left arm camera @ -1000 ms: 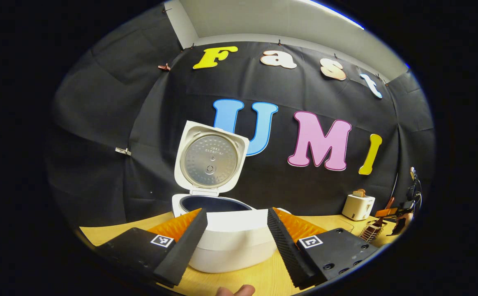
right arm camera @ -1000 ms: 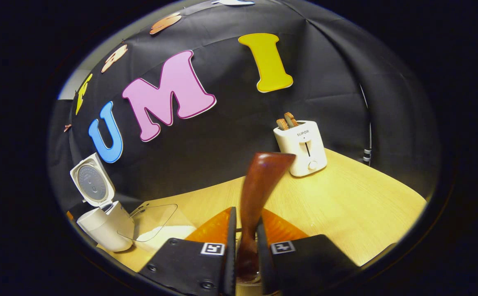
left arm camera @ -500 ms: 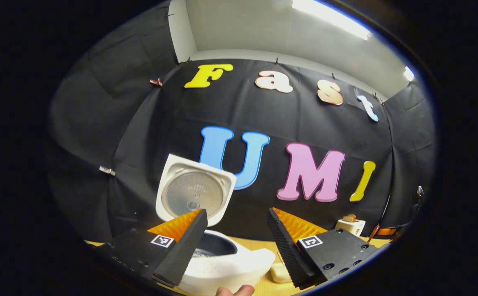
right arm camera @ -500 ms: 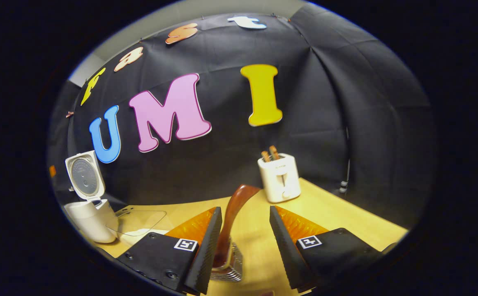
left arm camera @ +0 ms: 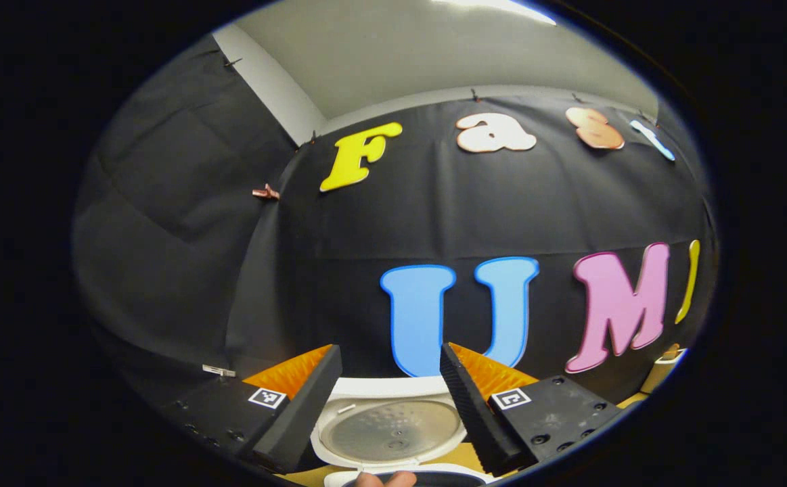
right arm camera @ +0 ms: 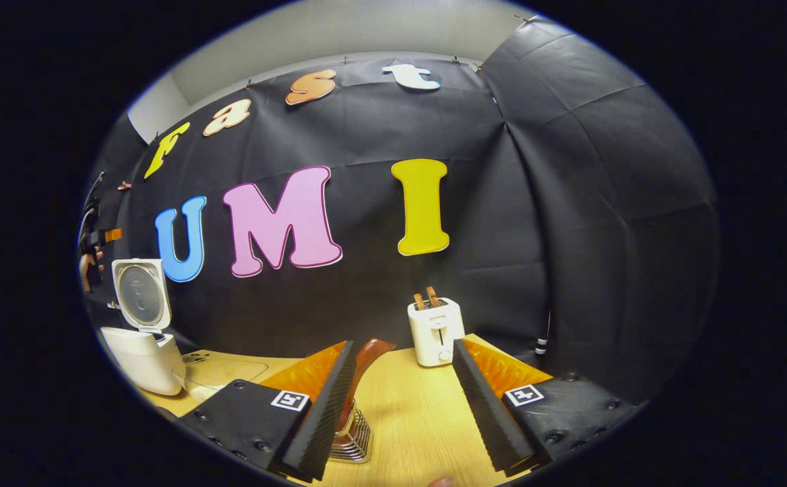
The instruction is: Close the left gripper, press the button to open the rice cooker; take a wooden spoon from the chopstick holder with the right hand, scoop a spoonful of rice and pour it into the rice cooker, then put the wooden spoon back into the chopstick holder.
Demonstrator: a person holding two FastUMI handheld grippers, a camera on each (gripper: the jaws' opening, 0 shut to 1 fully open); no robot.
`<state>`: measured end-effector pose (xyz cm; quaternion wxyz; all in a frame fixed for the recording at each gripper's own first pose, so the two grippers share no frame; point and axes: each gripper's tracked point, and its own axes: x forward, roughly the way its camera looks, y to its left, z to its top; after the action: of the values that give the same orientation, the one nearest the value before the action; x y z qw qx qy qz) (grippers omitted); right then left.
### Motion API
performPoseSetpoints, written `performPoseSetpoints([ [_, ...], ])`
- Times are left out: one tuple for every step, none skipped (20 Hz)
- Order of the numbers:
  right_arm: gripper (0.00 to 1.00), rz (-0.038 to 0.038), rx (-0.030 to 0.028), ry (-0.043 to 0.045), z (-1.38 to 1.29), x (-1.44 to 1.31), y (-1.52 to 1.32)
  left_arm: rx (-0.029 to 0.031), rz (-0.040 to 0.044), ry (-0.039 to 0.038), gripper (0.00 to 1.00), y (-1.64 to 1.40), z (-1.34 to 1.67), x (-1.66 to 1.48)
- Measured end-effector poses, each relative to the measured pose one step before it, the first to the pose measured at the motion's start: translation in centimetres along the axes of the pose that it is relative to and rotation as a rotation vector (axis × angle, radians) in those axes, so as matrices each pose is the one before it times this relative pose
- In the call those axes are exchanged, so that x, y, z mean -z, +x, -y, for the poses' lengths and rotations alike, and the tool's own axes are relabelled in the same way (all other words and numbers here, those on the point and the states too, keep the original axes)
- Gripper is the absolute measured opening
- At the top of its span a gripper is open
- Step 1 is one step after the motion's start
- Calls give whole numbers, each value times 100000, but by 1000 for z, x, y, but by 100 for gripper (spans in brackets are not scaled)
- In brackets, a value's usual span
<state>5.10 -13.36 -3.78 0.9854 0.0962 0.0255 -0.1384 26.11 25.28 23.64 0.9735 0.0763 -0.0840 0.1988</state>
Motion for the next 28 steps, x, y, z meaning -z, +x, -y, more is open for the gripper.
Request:
performPoseSetpoints([
  [89,-144,-607,-1244,-119,138,-290,-2450,-3274,-674,89,1654,-406,656],
  [89,-83,-490,-1645,0,83,-232,-1755,-3722,-735,89,1663,-199,725],
  [89,315,-284,-1668,-30,-106,-291,-570,-2670,-553,89,1495,61,497],
  [89,490,35,-1185,102,-197,-274,-1128,-2242,878,94,1460,51,332],
  [89,574,172,-446,125,-147,-291,-2156,-1347,1170,94,1100,-333,326],
  [89,719,374,50,233,-262,-227,-618,-1675,284,94,1018,154,254],
  [89,167,-390,162,66,-237,-173,-272,-2062,-93,94,762,261,425],
  [89,-189,109,83,148,-81,-151,-198,-2757,-100,94,665,89,519],
  [89,399,265,617,242,-228,-100,-1073,-3354,-174,94,438,-100,842],
  [89,521,-167,791,41,-277,-65,-465,-3848,-164,94,316,166,987],
  [89,396,-373,543,-132,-235,-134,382,-4324,532,94,196,499,1180],
  [89,287,-345,250,-116,-122,-153,-1955,-1990,4562,94,-242,-181,568],
  [89,469,-929,153,-166,-144,-64,-734,-2135,4799,97,7,-377,659],
  [89,196,-888,46,-297,-132,-104,-319,-168,3868,95,-478,42,65],
  [89,-125,-894,-99,-268,35,55,846,544,90,95,-349,248,-226],
  [89,-158,-984,-54,-305,2,-12,1457,-651,-734,95,-957,562,120],
  [89,-102,-657,-7,-212,26,15,1133,108,781,95,-1219,357,305],
  [89,-96,-539,120,-161,-52,37,963,94,-3,98,-971,98,179],
  [89,1,-636,196,-176,-68,-60,1166,888,-139,98,-1065,202,275],
  [89,-106,-502,363,-85,-33,20,1128,822,457,98,-1244,338,289],
  [89,-156,-319,314,-18,51,-54,1237,608,414,98,-1352,281,463],
  [89,-104,174,620,188,-69,-81,1338,365,-274,98,-1475,360,533],
  [89,138,35,851,161,-156,-65,1549,159,336,98,-1306,438,619],
  [89,-20,211,1137,212,-177,-62,1554,70,252,98,-1303,406,664],
  [89,129,-114,1128,149,-51,-144,1571,-203,-90,98,-1258,376,845],
  [89,151,75,1050,103,-168,-71,1617,-751,-502,97,-1331,472,901],
  [89,282,-132,620,132,-23,-39,1428,-1245,-236,96,-1058,463,1165],
  [89,423,4,187,131,-258,14,1503,-1276,-318,96,-1086,486,1039],
])
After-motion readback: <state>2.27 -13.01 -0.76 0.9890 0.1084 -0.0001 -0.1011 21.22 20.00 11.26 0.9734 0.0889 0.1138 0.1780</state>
